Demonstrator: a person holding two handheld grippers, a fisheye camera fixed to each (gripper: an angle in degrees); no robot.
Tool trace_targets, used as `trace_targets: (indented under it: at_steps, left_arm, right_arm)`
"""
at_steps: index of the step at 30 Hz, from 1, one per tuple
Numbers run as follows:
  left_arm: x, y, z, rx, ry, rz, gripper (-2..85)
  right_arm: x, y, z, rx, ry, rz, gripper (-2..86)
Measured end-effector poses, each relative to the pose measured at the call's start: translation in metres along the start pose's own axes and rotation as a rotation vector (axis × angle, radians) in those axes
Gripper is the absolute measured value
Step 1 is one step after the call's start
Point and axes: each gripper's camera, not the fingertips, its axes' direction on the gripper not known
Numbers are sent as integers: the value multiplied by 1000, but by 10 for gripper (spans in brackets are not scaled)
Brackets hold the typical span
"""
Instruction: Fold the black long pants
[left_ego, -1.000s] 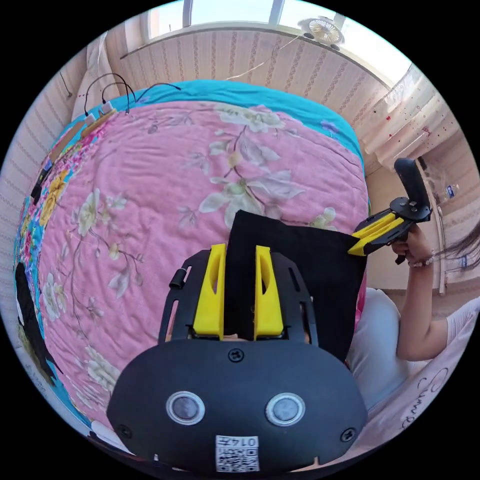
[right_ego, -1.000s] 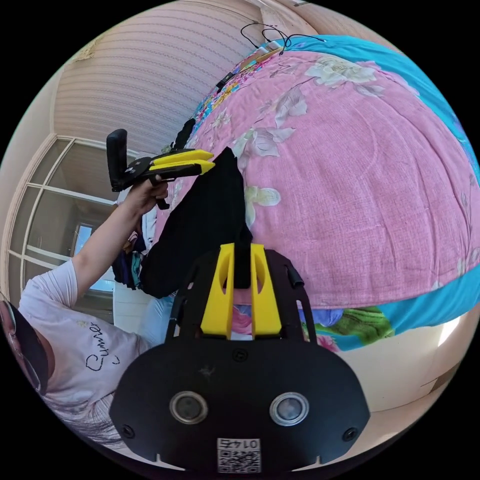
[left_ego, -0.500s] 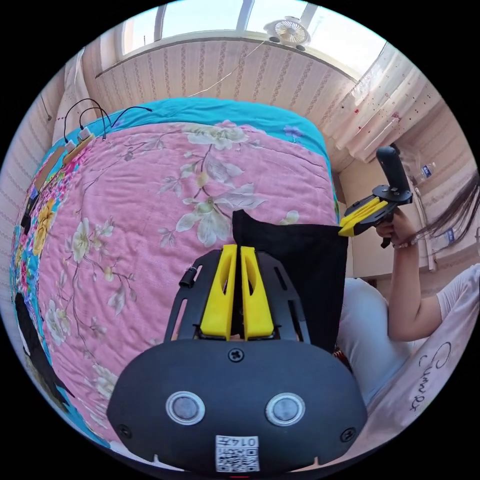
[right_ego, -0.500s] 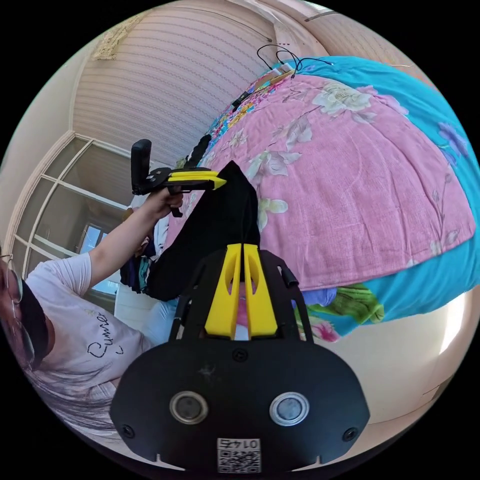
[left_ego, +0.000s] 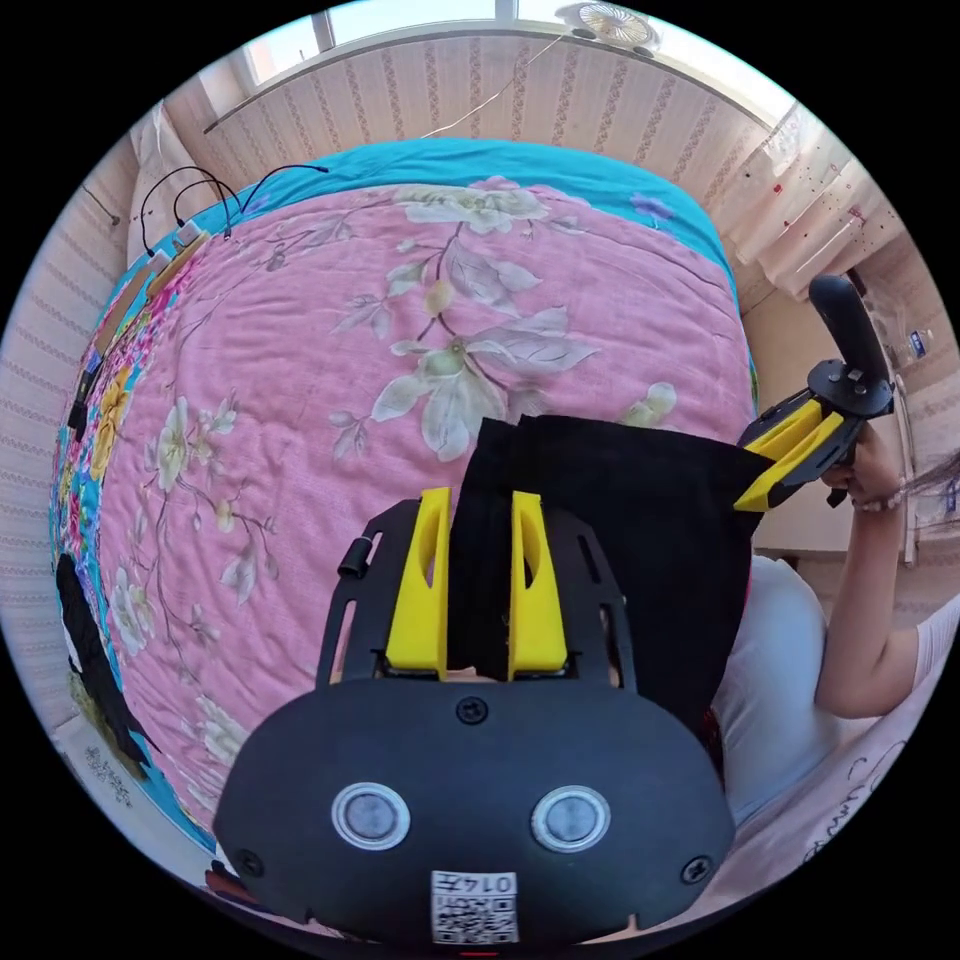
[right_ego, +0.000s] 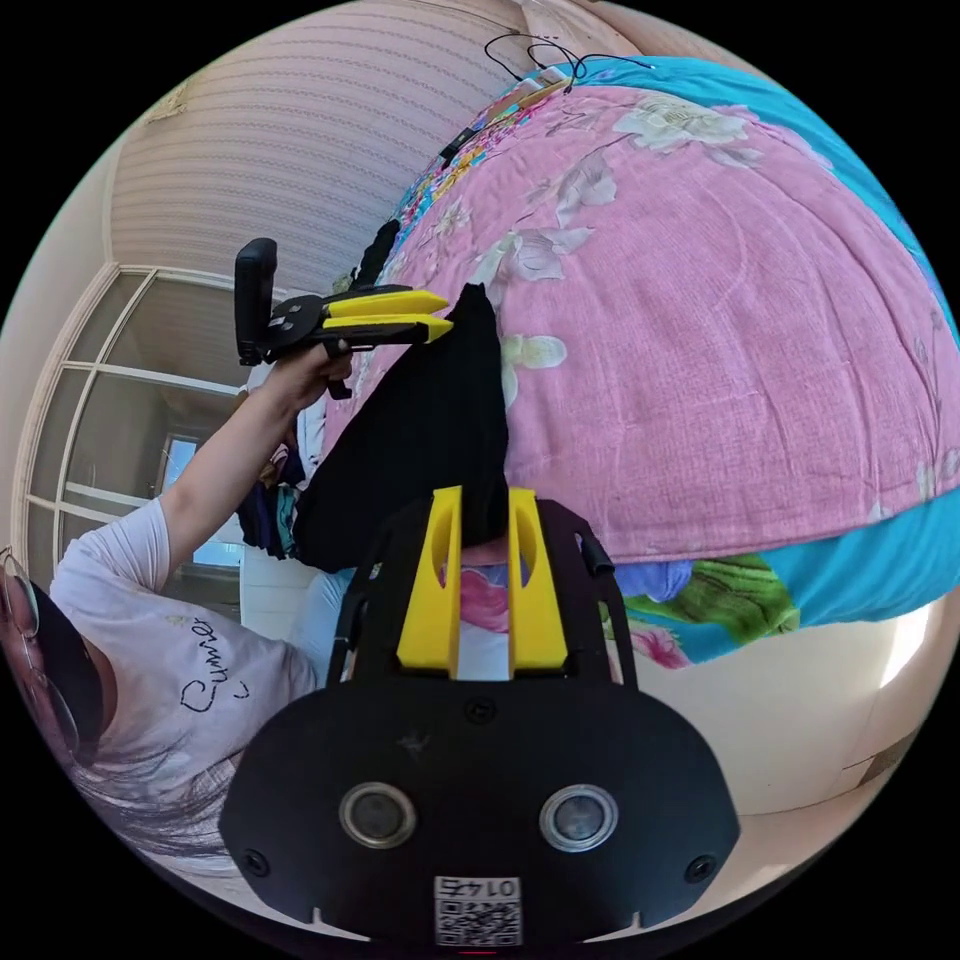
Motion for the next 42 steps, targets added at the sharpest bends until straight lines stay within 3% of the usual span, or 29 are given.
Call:
trace_targets:
  at_steps: [5, 10, 12, 16, 21, 24, 26, 29, 32, 34, 36, 37, 42]
  left_arm:
    - [4, 17, -4, 16, 23, 21, 3]
    - [12, 22, -36, 162, 92, 26, -8]
    - [15, 16, -29, 147, 140, 34, -6]
    - [9, 37, -23, 98, 41, -6, 9]
    - [-4, 177, -97, 164, -83, -17, 44]
    - [1, 264, -106, 80, -145, -66, 46]
    - [9, 347, -101, -12, -189, -160, 51]
    - [16, 427, -91, -55, -208, -290, 58]
    - [14, 481, -75, -45, -177, -404, 60]
    - [11, 504, -60, -58, -185, -447, 58]
    - [6, 522, -44, -89, -176, -488, 42]
    - [4, 531, -41, -76, -152, -494, 16]
    - [2, 557, -55, 24, -241, -469, -7]
  right_arm:
    - [1, -15, 32, -27, -30, -20, 18]
    - [-15, -4, 28, 145, 62, -14, 9]
    - [-13, 0, 34, 168, 115, 48, 8]
    - [4, -9, 71, 134, 108, 181, 9]
    - [-27, -4, 78, 324, 401, 272, 13]
    - [-68, -13, 98, 463, 347, 22, 16]
    - [-93, -36, 128, 427, 260, -136, 20]
    - [-143, -85, 211, 203, 220, -365, 44]
    - [-197, -116, 326, -113, 300, -577, 83]
    - [-226, -123, 412, -338, 502, -686, 75]
    - [-235, -123, 456, -415, 649, -757, 43]
    - [-241, -126, 466, -422, 657, -766, 7]
    - [-262, -143, 479, -349, 679, -743, 1]
